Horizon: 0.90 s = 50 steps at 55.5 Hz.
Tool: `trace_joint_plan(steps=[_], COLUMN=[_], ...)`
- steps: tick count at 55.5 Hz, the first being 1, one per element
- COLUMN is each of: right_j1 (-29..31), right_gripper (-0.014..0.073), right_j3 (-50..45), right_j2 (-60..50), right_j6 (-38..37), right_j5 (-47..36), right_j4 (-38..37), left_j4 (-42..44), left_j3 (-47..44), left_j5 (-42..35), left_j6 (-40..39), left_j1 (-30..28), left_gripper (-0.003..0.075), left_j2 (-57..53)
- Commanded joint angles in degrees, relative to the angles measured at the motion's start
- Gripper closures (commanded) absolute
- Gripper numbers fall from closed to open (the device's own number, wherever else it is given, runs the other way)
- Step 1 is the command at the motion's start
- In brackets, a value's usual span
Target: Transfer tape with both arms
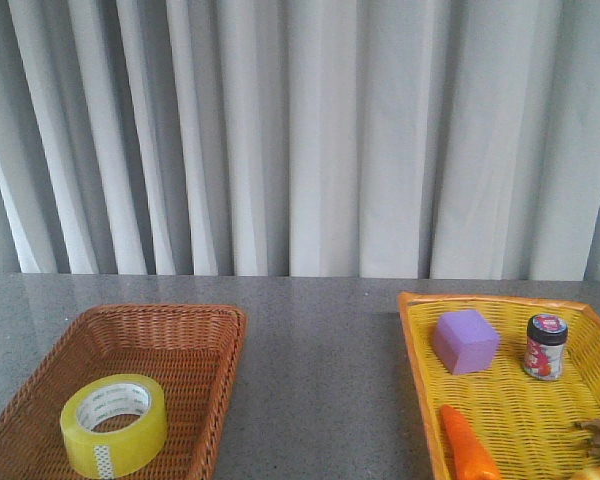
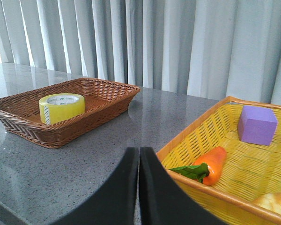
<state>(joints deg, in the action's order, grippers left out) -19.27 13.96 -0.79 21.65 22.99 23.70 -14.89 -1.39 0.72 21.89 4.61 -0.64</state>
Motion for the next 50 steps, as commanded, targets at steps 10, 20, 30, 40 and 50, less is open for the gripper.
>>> trace_joint_plan(steps=[10, 20, 30, 40, 50], right_j1=[0.12, 0.12, 0.12, 0.12, 0.12], right_gripper=[0.0598, 0.0598, 0.0598, 0.0598, 0.0598], right_j3=[1.55, 1.55, 1.55, 1.55, 1.55], right_j2=[0.74, 0.74, 0.74, 0.74, 0.74], right_j6=[0.13, 0.13, 0.13, 0.13, 0.13], right_j5=[-3.82, -3.82, -3.82, -3.82, -3.82], right_j4=[0.46, 0.46, 0.46, 0.46, 0.46], left_j4=[9.79, 15.63, 15.58, 15.58, 15.58], left_j3=[0.73, 0.73, 0.73, 0.73, 0.73], left_j5=[-4.51, -4.51, -4.39, -4.39, -4.39], left_j6=[-7.29, -16.16, -16.67, -16.67, -16.67], left_j1=[0.03, 0.03, 0.03, 0.03, 0.03], left_gripper=[0.0726, 0.0726, 0.0726, 0.0726, 0.0726], left_j2=[-0.8, -0.8, -0.8, -0.8, -0.8])
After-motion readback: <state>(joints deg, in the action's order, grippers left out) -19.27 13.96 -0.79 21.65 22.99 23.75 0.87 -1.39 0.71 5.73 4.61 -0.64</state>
